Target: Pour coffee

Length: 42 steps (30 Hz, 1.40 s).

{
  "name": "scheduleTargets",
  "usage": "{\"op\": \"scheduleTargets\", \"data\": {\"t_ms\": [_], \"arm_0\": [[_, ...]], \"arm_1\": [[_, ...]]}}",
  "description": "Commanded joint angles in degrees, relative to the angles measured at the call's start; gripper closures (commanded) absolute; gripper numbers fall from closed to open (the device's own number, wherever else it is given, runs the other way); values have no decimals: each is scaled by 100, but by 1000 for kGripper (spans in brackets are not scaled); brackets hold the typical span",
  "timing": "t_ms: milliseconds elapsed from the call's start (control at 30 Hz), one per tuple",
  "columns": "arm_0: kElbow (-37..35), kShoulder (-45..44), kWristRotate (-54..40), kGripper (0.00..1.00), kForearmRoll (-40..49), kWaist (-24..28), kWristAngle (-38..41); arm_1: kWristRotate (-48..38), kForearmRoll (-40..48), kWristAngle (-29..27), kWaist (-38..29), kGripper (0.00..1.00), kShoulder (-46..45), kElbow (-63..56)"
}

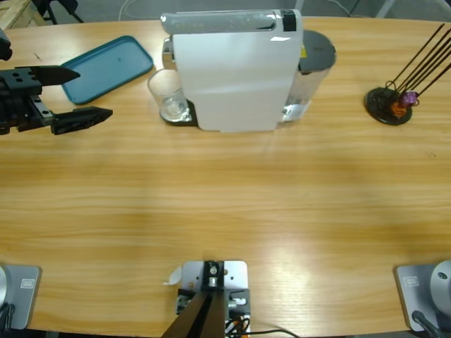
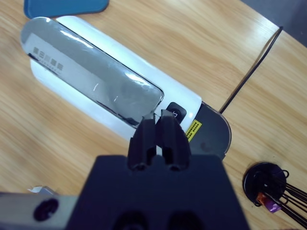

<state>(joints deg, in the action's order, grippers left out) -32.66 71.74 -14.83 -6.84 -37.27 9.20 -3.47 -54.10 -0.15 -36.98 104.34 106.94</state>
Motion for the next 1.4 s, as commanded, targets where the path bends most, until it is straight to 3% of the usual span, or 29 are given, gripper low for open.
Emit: {"op": "scheduleTargets", "data": {"t_ms": [33,1100,1400], "arm_0": [[28,208,-37,32,-77,71,91],[40,323,-28,32,-107,80,82],[40,323,-20,32,-107,80,91]], "arm_1": [[31,-85,-279,121,1000,371,-33],[38,-36,-223,86,1000,366,-377],[118,-207,-460,16,1000,253,361]]}}
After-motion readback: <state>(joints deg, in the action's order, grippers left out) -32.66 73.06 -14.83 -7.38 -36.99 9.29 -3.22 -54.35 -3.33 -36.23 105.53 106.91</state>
